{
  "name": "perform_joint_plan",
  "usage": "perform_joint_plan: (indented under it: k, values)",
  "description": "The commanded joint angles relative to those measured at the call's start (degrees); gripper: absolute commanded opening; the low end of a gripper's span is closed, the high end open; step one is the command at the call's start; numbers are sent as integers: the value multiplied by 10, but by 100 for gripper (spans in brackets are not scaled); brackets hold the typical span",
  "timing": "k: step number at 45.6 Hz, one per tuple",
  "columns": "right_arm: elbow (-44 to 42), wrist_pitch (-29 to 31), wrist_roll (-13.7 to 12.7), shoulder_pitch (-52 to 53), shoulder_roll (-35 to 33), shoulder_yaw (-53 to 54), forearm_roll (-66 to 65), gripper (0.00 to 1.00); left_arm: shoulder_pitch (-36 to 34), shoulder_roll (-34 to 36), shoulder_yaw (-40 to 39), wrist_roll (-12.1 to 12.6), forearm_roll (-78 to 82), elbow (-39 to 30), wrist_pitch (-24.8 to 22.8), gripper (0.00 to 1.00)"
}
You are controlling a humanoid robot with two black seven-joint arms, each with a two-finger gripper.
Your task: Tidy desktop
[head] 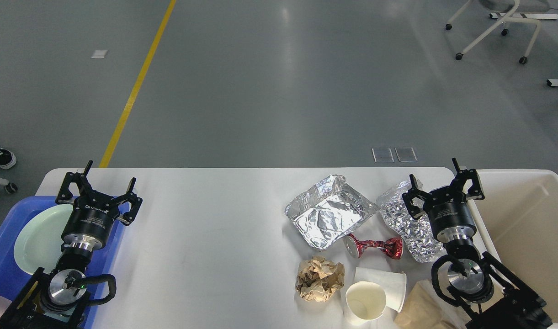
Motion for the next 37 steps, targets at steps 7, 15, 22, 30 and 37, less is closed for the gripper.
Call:
perform_joint_plan:
  k: [7,15,22,30,37]
  values:
    - [0,0,-1,0,0,0,0,100,-5,2,-2,-2,-1,1,0,96]
    - [1,0,-1,0,0,0,0,100,-18,1,-5,1,-36,5,0,96]
    - [1,0,0,0,0,0,0,100,-35,1,-1,-1,-107,5,0,96]
    - [1,0,0,0,0,0,0,100,-47,5,4,2,-104,5,6,96]
    - [0,0,-1,0,0,0,0,100,-43,6,6,0,-102,6,7,96]
